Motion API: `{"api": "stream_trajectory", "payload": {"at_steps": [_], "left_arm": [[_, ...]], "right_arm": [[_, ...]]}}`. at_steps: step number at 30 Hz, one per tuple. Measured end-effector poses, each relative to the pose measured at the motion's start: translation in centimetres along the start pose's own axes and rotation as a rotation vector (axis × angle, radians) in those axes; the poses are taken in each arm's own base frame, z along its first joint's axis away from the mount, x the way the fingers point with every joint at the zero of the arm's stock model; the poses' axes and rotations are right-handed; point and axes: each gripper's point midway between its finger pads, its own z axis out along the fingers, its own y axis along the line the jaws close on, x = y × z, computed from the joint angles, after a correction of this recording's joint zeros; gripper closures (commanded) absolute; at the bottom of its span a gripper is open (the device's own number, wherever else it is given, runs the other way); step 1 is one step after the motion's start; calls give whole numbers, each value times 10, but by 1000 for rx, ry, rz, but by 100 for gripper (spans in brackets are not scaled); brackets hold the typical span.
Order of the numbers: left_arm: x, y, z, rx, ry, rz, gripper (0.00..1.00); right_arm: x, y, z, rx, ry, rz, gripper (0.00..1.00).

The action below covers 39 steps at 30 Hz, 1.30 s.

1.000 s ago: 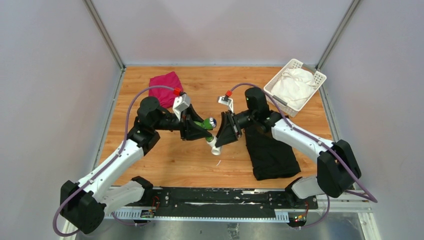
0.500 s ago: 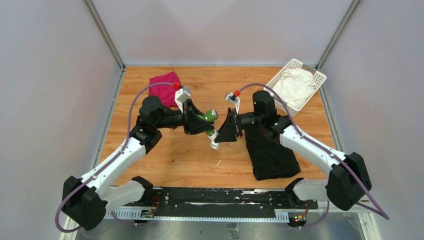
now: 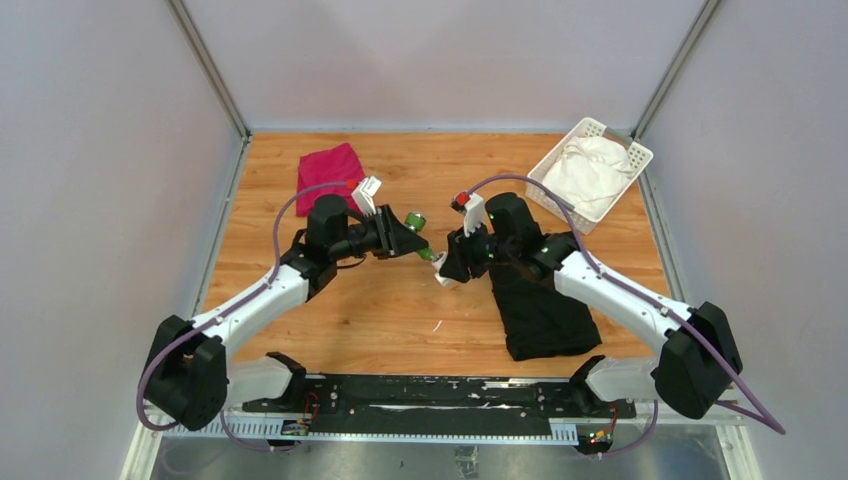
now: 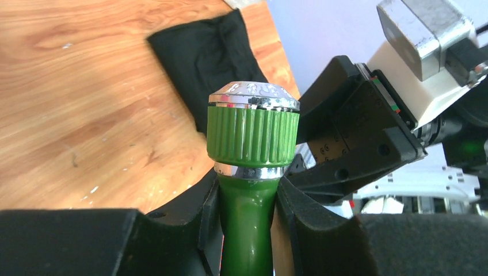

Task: Install the water faucets

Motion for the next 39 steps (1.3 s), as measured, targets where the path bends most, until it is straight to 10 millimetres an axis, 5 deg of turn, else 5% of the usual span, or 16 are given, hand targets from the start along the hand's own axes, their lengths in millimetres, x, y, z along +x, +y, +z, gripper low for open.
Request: {"api": "stream_trajectory", "payload": {"at_steps": [10,16,20,24,27,30,35,39], "left_arm": [[-21,41,-35,-236,-128,-36,100],[-22,50,-48,-320,-158,-48,100],[-14,67,-55,-371,-122,-108,100],[-13,78,-61,-383,-132,-167,100],[-10,81,-64,-388,-139,-210,100],[-11,80,-64,-381,-146,-242,100],[-16,77,-64,-373,-171,-300,100],[-20,74,-65,-346,-199,-358,100]], "right_arm": [[42,-51,4,246,158,22,100],[77,-82,33,329,299,68,100],[95,-91,48,335,354,95,81],[93,-93,51,338,343,94,57],[90,-94,52,343,335,88,17],[81,-95,51,349,317,66,2],[49,-86,38,342,221,21,1],[2,-53,23,223,54,-40,7]]}}
